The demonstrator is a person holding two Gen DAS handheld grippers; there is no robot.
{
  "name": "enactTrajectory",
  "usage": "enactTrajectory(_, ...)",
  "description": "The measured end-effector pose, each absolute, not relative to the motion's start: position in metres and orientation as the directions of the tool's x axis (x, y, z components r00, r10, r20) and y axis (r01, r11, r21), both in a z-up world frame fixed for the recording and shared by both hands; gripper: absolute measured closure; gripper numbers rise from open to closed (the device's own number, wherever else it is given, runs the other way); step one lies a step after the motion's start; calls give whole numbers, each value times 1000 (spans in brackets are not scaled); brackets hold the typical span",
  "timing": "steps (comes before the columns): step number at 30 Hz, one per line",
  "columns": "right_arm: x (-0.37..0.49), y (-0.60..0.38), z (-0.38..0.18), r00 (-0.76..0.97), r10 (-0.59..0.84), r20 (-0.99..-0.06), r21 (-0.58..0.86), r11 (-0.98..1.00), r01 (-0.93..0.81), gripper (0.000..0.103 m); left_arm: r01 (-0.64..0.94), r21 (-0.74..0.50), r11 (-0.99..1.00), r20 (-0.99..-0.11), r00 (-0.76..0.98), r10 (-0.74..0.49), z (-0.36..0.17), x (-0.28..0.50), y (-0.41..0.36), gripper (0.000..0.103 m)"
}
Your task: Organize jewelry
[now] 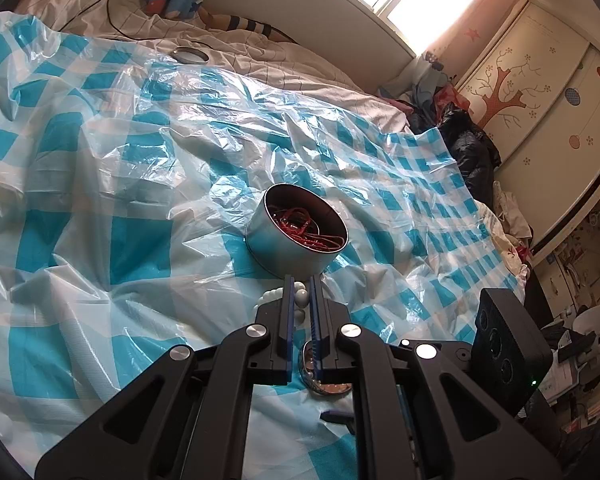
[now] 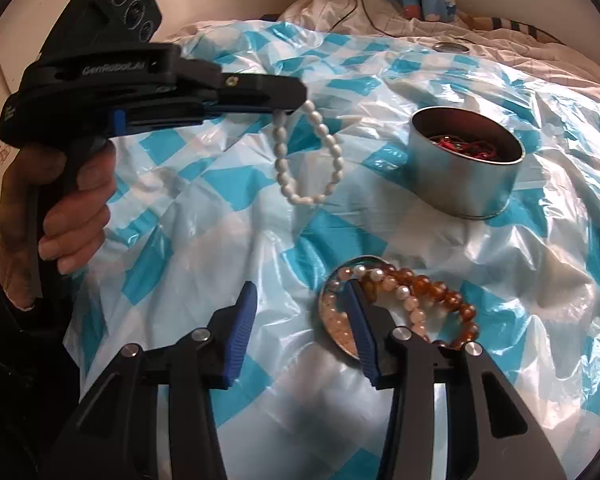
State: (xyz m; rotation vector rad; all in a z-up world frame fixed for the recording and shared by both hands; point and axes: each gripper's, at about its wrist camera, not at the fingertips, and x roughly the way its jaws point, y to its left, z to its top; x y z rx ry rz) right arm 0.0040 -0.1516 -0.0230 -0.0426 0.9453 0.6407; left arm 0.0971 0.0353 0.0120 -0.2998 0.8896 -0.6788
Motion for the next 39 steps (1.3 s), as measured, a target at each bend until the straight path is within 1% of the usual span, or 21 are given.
enactTrajectory(1, 4, -152, -23, 417, 488, -767, 234, 818, -526, 64, 418, -507, 754, -612, 441, -656, 12, 97, 35, 97)
enactTrajectory(3, 7, -151, -26, 414, 478, -775, 225, 820, -525, 65, 417, -507, 754, -612, 442, -656, 12, 97, 35, 96)
enactTrajectory(5, 7, -148, -30, 407, 459, -790, 204, 822, -532, 76, 417, -508, 754, -612, 441, -657, 12, 97, 36, 96)
enactTrajectory(6, 6, -146, -31, 407, 447, -797, 188, 823, -536, 78, 418, -507, 754, -612, 441, -656, 12, 97, 35, 96)
enactTrajectory(8, 4, -143, -34, 426, 406, -809, 135, 832, -537, 91, 417, -508, 754, -612, 441, -656, 12, 97, 36, 97)
enactTrajectory(10, 4, -144, -35, 434, 393, -811, 117, 836, -536, 96, 417, -507, 754, -612, 442, -656, 12, 97, 36, 96)
enactTrajectory(11, 4, -145, -34, 437, 398, -806, 122, 835, -536, 100, 416, -508, 754, -612, 442, -656, 12, 98, 36, 96)
enactTrajectory(13, 4, -149, -28, 446, 425, -788, 149, 833, -532, 100, 416, -509, 754, -611, 442, -657, 12, 97, 35, 96)
enactTrajectory(15, 8, -163, -20, 433, 513, -741, 268, 817, -510, 100, 416, -509, 754, -611, 442, -657, 12, 97, 35, 97)
enactTrajectory(16, 11, -175, -15, 422, 583, -695, 365, 791, -491, 100, 416, -508, 754, -612, 442, -656, 12, 97, 36, 97)
enactTrajectory(17, 13, -180, -12, 416, 619, -666, 417, 771, -481, 100, 416, -508, 754, -612, 442, -656, 12, 97, 35, 97)
enactTrajectory(21, 24, -225, -6, 405, 818, -409, 724, 561, -401, 100, 416, -509, 753, -612, 440, -657, 12, 98, 36, 96)
enactTrajectory(22, 28, -231, -8, 413, 821, -394, 748, 548, -374, 99, 416, -508, 754, -613, 440, -656, 12, 98, 36, 96)
enactTrajectory(24, 39, -255, -28, 465, 755, -463, 768, 603, -215, 99, 418, -508, 753, -613, 438, -657, 12, 98, 35, 96)
enactTrajectory(25, 42, -267, -39, 476, 750, -459, 800, 582, -146, 99, 417, -509, 753, -612, 440, -658, 12, 98, 35, 96)
enactTrajectory(26, 42, -280, -47, 496, 757, -426, 840, 535, -95, 100, 416, -511, 752, -610, 441, -658, 13, 98, 35, 96)
enactTrajectory(30, 40, -282, -33, 528, 764, -369, 851, 507, -139, 100, 418, -512, 751, -609, 440, -660, 13, 98, 35, 96)
enactTrajectory(33, 36, -275, -20, 512, 825, -241, 882, 406, -239, 100, 416, -512, 751, -610, 440, -659, 12, 98, 36, 96)
enactTrajectory(34, 33, -273, -11, 516, 823, -237, 869, 417, -267, 100, 415, -513, 751, -610, 439, -659, 13, 98, 36, 96)
enactTrajectory(36, 40, -276, -17, 533, 795, -290, 859, 462, -222, 100, 417, -512, 751, -611, 437, -660, 13, 98, 36, 96)
enactTrajectory(39, 38, -290, -25, 543, 805, -240, 898, 396, -191, 101, 415, -512, 752, -612, 437, -659, 13, 98, 36, 96)
